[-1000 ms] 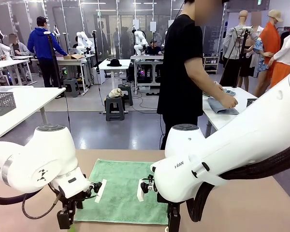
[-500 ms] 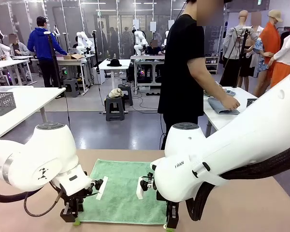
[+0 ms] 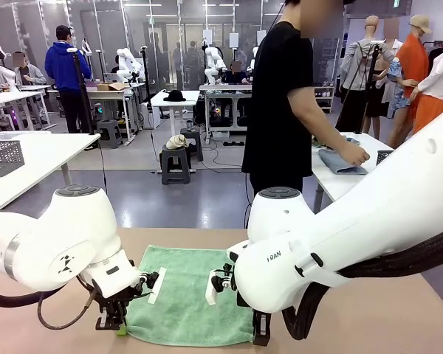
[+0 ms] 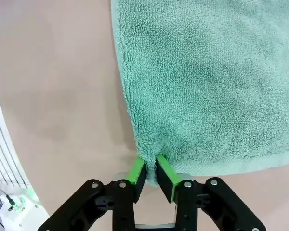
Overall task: Fold the towels and place them in the basket.
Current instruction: When a person lays out a Towel with hook on the table, fold it in half twice.
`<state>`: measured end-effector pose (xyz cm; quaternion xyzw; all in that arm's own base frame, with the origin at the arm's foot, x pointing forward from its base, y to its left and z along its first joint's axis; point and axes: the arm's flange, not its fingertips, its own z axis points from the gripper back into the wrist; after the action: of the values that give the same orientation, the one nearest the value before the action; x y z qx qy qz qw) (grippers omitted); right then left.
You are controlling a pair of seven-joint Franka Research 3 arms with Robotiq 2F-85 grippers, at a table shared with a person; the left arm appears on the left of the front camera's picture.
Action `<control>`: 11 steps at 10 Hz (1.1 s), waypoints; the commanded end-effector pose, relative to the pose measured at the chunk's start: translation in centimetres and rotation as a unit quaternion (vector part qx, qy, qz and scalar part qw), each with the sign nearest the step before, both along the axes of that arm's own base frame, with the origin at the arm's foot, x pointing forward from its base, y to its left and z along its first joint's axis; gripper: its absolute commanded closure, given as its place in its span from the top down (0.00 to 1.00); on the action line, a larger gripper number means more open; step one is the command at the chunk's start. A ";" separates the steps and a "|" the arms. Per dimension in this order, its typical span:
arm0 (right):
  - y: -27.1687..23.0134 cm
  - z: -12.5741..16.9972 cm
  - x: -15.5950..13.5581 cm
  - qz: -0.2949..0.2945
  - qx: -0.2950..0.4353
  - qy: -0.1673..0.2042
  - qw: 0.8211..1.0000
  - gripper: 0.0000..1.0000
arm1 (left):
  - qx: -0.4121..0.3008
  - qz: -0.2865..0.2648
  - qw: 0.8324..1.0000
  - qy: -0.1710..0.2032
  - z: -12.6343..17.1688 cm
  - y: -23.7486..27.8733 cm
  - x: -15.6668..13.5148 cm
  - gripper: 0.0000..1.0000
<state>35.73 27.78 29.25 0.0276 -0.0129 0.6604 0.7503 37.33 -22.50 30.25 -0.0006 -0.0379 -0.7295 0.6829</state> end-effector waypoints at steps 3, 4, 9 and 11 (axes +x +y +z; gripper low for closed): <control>0.5 -0.2 -0.4 0.006 -0.009 0.001 1.000 0.00 | -0.003 -0.014 1.000 0.000 -0.5 0.1 -0.6 0.00; 0.6 0.5 -0.6 0.009 -0.005 0.001 1.000 0.00 | -0.004 -0.014 1.000 -0.003 0.1 0.0 -0.9 0.00; 1.5 6.6 -1.2 0.021 -0.022 -0.015 0.999 0.01 | 0.016 0.001 0.999 -0.036 5.2 -1.0 -2.5 0.00; 1.9 7.8 -1.3 0.025 -0.029 -0.016 0.999 0.01 | 0.022 0.000 0.999 -0.040 6.1 -1.3 -2.8 0.00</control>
<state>34.61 29.47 37.01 0.0064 -0.0131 0.6839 0.7294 34.93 -23.58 36.18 0.0317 -0.0602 -0.7305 0.6795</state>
